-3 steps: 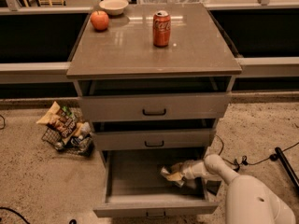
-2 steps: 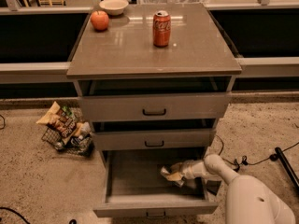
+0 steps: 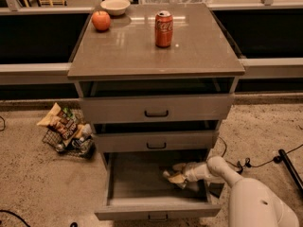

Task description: Place redbull can into bottom drawer

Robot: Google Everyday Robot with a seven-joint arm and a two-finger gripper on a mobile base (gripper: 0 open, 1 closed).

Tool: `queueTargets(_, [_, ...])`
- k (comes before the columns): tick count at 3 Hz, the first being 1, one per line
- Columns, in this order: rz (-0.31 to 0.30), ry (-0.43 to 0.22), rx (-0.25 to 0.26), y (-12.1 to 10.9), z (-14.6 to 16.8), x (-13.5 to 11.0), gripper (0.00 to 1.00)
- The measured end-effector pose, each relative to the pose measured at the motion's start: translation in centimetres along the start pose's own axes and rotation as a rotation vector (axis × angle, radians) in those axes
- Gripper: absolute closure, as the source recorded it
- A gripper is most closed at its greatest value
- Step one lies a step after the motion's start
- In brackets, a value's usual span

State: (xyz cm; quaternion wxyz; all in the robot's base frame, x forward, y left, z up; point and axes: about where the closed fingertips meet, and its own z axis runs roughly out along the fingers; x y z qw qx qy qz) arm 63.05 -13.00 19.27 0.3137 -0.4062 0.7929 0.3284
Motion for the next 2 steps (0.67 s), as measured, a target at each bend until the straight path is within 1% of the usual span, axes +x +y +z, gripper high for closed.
queueTargets(1, [-0.004, -0.036, -0.027, 0.3, -0.9, -0.1, 0.0])
queueTargets(2, [-0.041, -0.144, -0.072, 0.3, -3.3, -0.1, 0.0])
